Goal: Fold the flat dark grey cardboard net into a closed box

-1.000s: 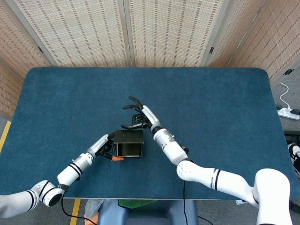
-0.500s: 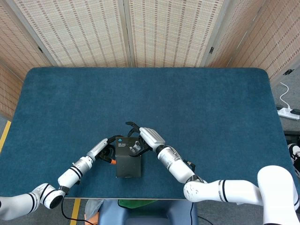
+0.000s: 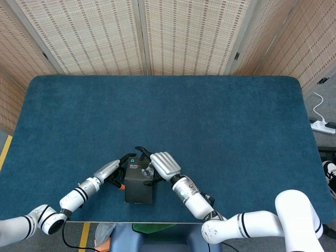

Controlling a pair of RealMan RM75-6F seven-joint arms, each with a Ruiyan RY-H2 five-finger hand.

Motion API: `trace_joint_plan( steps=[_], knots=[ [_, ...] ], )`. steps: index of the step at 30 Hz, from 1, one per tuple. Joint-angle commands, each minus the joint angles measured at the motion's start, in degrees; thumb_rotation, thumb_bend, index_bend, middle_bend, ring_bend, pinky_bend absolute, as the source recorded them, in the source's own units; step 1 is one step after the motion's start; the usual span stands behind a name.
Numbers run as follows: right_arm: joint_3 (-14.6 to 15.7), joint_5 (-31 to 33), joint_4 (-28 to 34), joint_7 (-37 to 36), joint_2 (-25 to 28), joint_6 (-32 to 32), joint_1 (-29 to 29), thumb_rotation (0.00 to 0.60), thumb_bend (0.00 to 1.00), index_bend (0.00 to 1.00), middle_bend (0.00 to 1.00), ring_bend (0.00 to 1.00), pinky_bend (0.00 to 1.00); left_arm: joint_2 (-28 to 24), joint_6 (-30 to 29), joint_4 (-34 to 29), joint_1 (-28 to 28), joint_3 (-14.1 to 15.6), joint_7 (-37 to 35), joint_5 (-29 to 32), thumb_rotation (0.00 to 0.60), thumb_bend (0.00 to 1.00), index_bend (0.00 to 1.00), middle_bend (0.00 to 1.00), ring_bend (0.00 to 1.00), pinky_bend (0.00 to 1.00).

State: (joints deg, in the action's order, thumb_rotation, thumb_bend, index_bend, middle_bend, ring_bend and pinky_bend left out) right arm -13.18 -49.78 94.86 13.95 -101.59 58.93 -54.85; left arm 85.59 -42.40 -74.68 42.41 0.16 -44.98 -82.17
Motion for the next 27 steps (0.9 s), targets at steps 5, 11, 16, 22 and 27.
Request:
trace_joint_plan(
  steps=[5, 11, 16, 22, 27],
  knots=[
    [0.9, -2.5, 1.0, 1.3, -1.1, 1.8, 1.6, 0.600, 0.00, 0.12, 0.31, 0.77, 1.00, -3.7, -0.4, -5.3, -1.1, -0.1, 18.7, 5.6, 0.600, 0.17, 0.00, 0.02, 0.67, 0.90],
    [2.2, -4.6, 0.6, 3.0, -2.0, 2.6, 2.7, 0.600, 0.00, 0.13, 0.32, 0.77, 1.00, -5.3, -2.7, -8.9, -2.4, -1.2, 30.6, 12.4, 0.600, 0.17, 0.00, 0.01, 0.67, 0.90],
    [4.2, -8.3, -5.0, 5.3, -4.9, 3.0, 2.9, 0.600, 0.00, 0.15, 0.32, 0.77, 1.00, -6.5, -4.0, -10.5, -3.0, -2.4, 36.6, 16.9, 0.600, 0.17, 0.00, 0.00, 0.66, 0.90],
    [7.6, -16.5, -14.2, 7.1, -9.5, 5.3, 3.6, 0.600, 0.00, 0.19, 0.32, 0.77, 1.00, -8.7, -3.7, -11.9, -3.3, -4.4, 35.4, 18.0, 0.600, 0.17, 0.00, 0.00, 0.66, 0.90],
    [10.7, -26.9, -25.0, 3.8, -13.8, 9.2, 4.6, 0.600, 0.00, 0.31, 0.39, 0.80, 1.00, -8.9, -3.4, -12.1, -3.6, -5.3, 33.7, 17.0, 0.600, 0.17, 0.00, 0.00, 0.65, 0.90]
  ],
)
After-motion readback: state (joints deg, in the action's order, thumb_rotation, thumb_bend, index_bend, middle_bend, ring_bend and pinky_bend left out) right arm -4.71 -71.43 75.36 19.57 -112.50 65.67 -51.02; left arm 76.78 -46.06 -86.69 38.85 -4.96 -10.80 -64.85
